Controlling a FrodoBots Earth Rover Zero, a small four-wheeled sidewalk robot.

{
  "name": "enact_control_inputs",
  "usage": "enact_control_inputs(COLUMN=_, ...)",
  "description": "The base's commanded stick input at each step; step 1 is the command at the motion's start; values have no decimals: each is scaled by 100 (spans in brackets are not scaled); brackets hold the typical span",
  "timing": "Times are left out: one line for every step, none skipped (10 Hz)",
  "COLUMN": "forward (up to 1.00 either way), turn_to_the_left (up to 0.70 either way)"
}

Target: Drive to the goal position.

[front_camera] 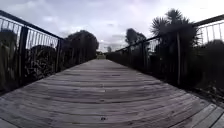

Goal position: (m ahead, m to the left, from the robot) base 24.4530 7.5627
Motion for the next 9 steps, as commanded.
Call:
enact_control_inputs(forward=7, turn_to_the_left=0)
enact_control_inputs(forward=7, turn_to_the_left=0)
enact_control_inputs(forward=7, turn_to_the_left=0)
enact_control_inputs(forward=7, turn_to_the_left=0)
enact_control_inputs(forward=7, turn_to_the_left=0)
enact_control_inputs(forward=7, turn_to_the_left=0)
enact_control_inputs(forward=7, turn_to_the_left=0)
enact_control_inputs(forward=7, turn_to_the_left=0)
enact_control_inputs(forward=7, turn_to_the_left=0)
